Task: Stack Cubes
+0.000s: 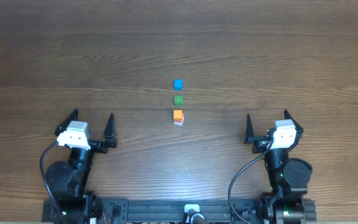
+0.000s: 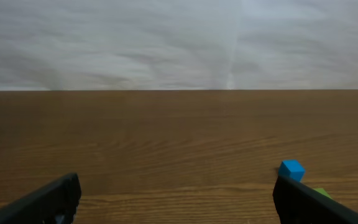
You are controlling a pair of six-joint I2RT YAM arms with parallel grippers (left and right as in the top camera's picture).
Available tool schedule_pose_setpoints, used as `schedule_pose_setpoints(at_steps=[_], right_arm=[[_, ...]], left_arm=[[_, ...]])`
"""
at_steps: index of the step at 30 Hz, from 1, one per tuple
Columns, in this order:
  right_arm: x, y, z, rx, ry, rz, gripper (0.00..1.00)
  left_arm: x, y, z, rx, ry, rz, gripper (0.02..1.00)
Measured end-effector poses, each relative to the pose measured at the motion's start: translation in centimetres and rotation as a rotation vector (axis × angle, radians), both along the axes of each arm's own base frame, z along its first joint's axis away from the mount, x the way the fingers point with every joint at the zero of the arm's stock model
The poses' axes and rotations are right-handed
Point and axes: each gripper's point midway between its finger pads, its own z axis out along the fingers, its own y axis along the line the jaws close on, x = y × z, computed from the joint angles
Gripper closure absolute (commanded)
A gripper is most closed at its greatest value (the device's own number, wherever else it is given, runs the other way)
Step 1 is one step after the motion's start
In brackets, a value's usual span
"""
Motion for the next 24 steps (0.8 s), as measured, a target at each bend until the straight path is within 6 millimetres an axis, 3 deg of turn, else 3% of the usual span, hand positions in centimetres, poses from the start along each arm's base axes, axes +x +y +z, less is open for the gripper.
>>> schedule_pose_setpoints(at_steps=[6, 13, 24], right_arm=[[0.1, -2.0, 0.4, -0.145, -0.018, -0.108, 0.009], [0.0, -1.0, -0.1, -0.209, -0.005, -0.044, 0.009], [-0.1, -0.8, 5.2, -0.024, -0.210, -0.045, 0.007]], left_arm=[[0.0, 0.0, 0.0, 0.000, 0.000, 0.000, 0.020], [0.0, 0.0, 0.0, 0.000, 0.000, 0.000, 0.020], [0.0, -0.1, 0.0, 0.000, 0.000, -0.003, 0.020]])
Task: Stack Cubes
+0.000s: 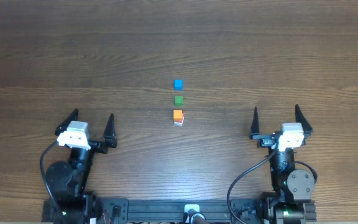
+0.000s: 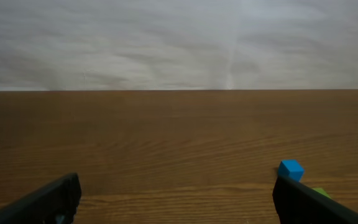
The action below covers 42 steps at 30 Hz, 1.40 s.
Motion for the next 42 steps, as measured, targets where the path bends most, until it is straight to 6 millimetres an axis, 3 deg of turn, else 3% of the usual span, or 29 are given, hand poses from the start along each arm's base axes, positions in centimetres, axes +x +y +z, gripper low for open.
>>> schedule_pose_setpoints(at_steps=[4, 7, 9, 11, 15, 21, 25, 28, 31, 38, 42], right_arm=[[-0.3, 0.0, 1.7, 0.067, -0.028, 0.012, 0.009], [-0.9, 0.1, 5.4, 0.094, -0.072, 0.021, 0.009], [-1.0, 0.1, 9.0, 0.109, -0.101, 0.025, 0.007], [-0.2, 0.1, 10.9, 0.125, -0.073, 0.030, 0.007], [3.1, 0.2, 13.4, 0.172, 0.057, 0.031, 0.007], [8.9, 0.2, 14.0, 0.259, 0.292, 0.015, 0.007], [13.3, 1.1, 12.0, 0.299, 0.487, 0.038, 0.009], [17.2, 2.9, 7.7, 0.323, 0.682, 0.063, 0.009], [18.8, 5.6, 4.0, 0.311, 0.837, 0.095, 0.009], [18.5, 12.6, -2.7, 0.207, 1.121, 0.120, 0.007], [17.6, 16.0, -4.6, 0.151, 1.232, 0.087, 0.009]], left_arm=[[0.0, 0.0, 0.0, 0.000, 0.000, 0.000, 0.020], [0.0, 0.0, 0.0, 0.000, 0.000, 0.000, 0.020], [0.0, 0.0, 0.0, 0.000, 0.000, 0.000, 0.018], [0.0, 0.0, 0.0, 0.000, -0.001, 0.000, 0.020], [0.0, 0.0, 0.0, 0.000, -0.001, 0.000, 0.020], [0.0, 0.0, 0.0, 0.000, -0.002, -0.001, 0.020], [0.0, 0.0, 0.0, 0.000, -0.002, 0.000, 0.018], [0.0, 0.0, 0.1, 0.000, -0.003, 0.000, 0.018], [0.0, 0.0, 0.1, 0.000, -0.003, 0.000, 0.020], [0.0, 0.0, 0.1, 0.000, -0.002, 0.000, 0.023], [0.0, 0.0, 0.1, 0.000, -0.003, 0.000, 0.018]])
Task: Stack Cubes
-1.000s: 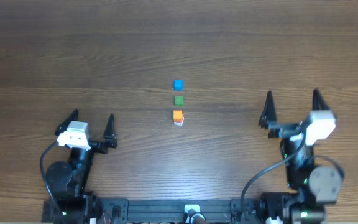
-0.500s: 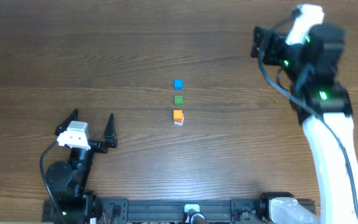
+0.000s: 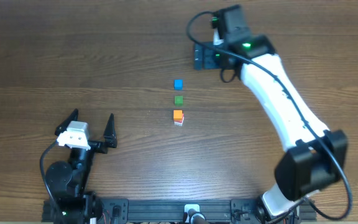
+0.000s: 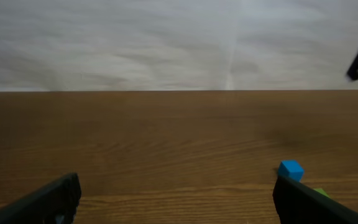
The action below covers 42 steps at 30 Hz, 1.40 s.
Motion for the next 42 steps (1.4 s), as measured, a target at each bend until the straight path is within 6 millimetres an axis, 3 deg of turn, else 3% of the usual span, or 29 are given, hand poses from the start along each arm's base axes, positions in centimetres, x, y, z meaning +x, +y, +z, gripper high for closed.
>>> schedule_pose_setpoints(at_steps=[4, 13, 17, 23, 33, 42], right_arm=[[-0.4, 2.7, -1.7, -0.027, 0.062, 0.008, 0.007], [-0.2, 5.6, -6.7, -0.106, 0.210, 0.009, 0.007], [-1.3, 6.7, -9.4, -0.153, 0.299, 0.019, 0.007], [-3.3, 7.8, -11.6, -0.191, 0.378, 0.036, 0.009], [-5.1, 8.7, -14.7, -0.181, 0.484, 0.040, 0.007], [-5.5, 9.2, -15.1, -0.151, 0.515, 0.032, 0.029]], left_arm=[[0.0, 0.0, 0.0, 0.000, 0.000, 0.000, 0.020], [0.0, 0.0, 0.0, 0.000, 0.000, 0.000, 0.020], [0.0, 0.0, 0.0, 0.000, 0.000, 0.000, 0.020], [0.0, 0.0, 0.0, 0.000, 0.000, 0.000, 0.020], [0.0, 0.0, 0.0, 0.000, 0.000, 0.000, 0.020], [0.0, 0.0, 0.0, 0.000, 0.000, 0.000, 0.020]])
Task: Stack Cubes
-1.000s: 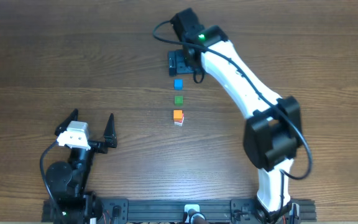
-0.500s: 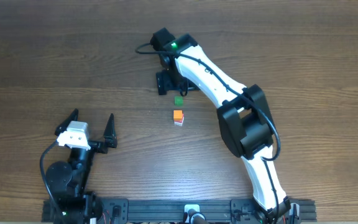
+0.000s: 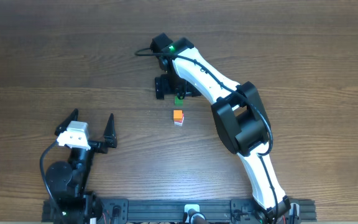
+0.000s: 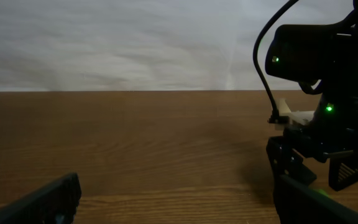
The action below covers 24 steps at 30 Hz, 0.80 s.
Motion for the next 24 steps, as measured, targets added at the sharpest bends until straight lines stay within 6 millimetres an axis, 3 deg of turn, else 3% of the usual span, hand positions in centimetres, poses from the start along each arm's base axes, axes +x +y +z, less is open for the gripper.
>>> schedule_pose_setpoints(at_steps=[7, 10, 16, 24], right_arm=[[-0.6, -0.2, -0.8, -0.001, 0.023, -0.014, 0.056], [-0.8, 0.0, -1.2, 0.009, 0.027, -0.020, 0.231], [-0.5, 0.3, -1.2, 0.027, 0.020, -0.017, 0.382], [-0.7, 0.5, -1.2, 0.039, 0.028, -0.015, 0.452]], left_arm=[[0.0, 0.0, 0.0, 0.000, 0.000, 0.000, 0.018], [0.0, 0.0, 0.0, 0.000, 0.000, 0.000, 0.020], [0.0, 0.0, 0.0, 0.000, 0.000, 0.000, 0.020], [0.0, 0.0, 0.0, 0.000, 0.000, 0.000, 0.020]])
